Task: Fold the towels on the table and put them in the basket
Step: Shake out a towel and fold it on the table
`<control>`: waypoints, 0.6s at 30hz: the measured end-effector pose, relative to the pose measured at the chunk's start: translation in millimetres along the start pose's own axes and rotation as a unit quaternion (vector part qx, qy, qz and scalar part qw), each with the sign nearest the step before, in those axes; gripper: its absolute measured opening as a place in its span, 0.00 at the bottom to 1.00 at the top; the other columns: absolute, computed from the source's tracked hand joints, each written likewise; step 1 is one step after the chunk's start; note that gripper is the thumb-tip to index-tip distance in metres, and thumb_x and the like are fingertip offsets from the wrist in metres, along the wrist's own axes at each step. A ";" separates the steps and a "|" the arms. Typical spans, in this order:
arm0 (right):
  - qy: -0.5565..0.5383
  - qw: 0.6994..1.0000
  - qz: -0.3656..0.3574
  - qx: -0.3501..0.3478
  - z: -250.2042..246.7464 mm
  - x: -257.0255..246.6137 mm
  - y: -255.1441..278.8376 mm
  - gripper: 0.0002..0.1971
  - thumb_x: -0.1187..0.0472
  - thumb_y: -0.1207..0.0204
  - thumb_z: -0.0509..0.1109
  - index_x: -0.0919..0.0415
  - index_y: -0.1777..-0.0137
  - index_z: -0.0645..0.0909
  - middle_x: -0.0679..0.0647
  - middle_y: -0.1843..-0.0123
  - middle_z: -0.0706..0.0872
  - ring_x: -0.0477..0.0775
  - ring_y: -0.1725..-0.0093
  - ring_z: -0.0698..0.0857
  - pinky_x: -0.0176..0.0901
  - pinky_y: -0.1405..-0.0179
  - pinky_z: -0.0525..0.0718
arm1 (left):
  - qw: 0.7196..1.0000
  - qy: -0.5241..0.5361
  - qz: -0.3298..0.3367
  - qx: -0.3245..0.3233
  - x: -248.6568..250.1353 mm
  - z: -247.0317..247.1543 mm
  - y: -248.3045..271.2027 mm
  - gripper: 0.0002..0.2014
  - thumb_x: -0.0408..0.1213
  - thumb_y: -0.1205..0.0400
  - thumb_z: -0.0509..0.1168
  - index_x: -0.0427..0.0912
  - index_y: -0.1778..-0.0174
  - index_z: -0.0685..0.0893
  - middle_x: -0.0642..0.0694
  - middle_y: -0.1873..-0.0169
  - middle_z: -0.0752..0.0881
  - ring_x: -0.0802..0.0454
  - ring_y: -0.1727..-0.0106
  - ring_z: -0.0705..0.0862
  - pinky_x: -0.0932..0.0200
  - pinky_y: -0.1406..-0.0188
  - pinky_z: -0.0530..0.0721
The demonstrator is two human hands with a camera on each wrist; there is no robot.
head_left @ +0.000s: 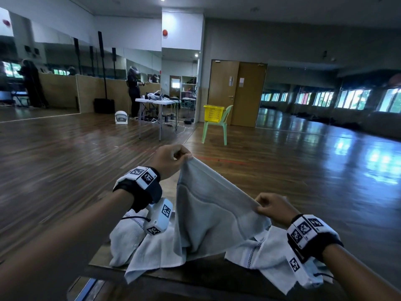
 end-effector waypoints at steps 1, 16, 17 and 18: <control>0.018 1.000 0.000 0.009 -10.1 -0.6 1.6 0.06 0.55 0.30 0.73 0.44 0.66 0.80 0.45 0.61 0.88 0.48 0.54 0.85 0.53 0.39 0.76 | 1.000 0.000 0.003 0.005 5.8 -7.2 -1.4 0.06 0.40 0.22 0.69 0.54 0.64 0.84 0.55 0.69 0.84 0.62 0.67 0.79 0.65 0.67 0.75; 0.087 0.975 -0.116 0.171 -216.8 -117.6 41.7 0.06 0.53 0.25 0.71 0.43 0.61 0.78 0.40 0.61 0.83 0.49 0.53 0.82 0.54 0.37 0.69 | 0.979 -0.068 0.069 0.181 117.3 -174.5 -25.3 0.07 0.36 0.20 0.67 0.35 0.52 0.86 0.46 0.59 0.85 0.53 0.60 0.80 0.75 0.66 0.72; 0.082 0.973 -0.128 0.175 -228.1 -127.4 44.7 0.08 0.54 0.25 0.71 0.42 0.63 0.77 0.39 0.62 0.83 0.50 0.54 0.83 0.55 0.40 0.73 | 0.976 -0.072 0.072 0.193 123.5 -186.0 -28.4 0.08 0.36 0.20 0.67 0.35 0.51 0.86 0.45 0.59 0.85 0.53 0.60 0.79 0.76 0.68 0.70; 0.080 0.970 -0.140 0.180 -238.8 -137.3 47.9 0.09 0.55 0.25 0.71 0.41 0.63 0.76 0.39 0.62 0.82 0.50 0.55 0.83 0.55 0.43 0.76 | 0.973 -0.078 0.075 0.205 129.9 -197.3 -31.6 0.09 0.36 0.20 0.67 0.34 0.51 0.86 0.44 0.59 0.85 0.53 0.60 0.78 0.75 0.69 0.69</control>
Point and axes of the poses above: each hand's wrist, its own y-axis away from the middle knuckle, its own z-axis out of the palm, x = y × z, the point moved 10 cm from there along -y, towards the middle knuckle
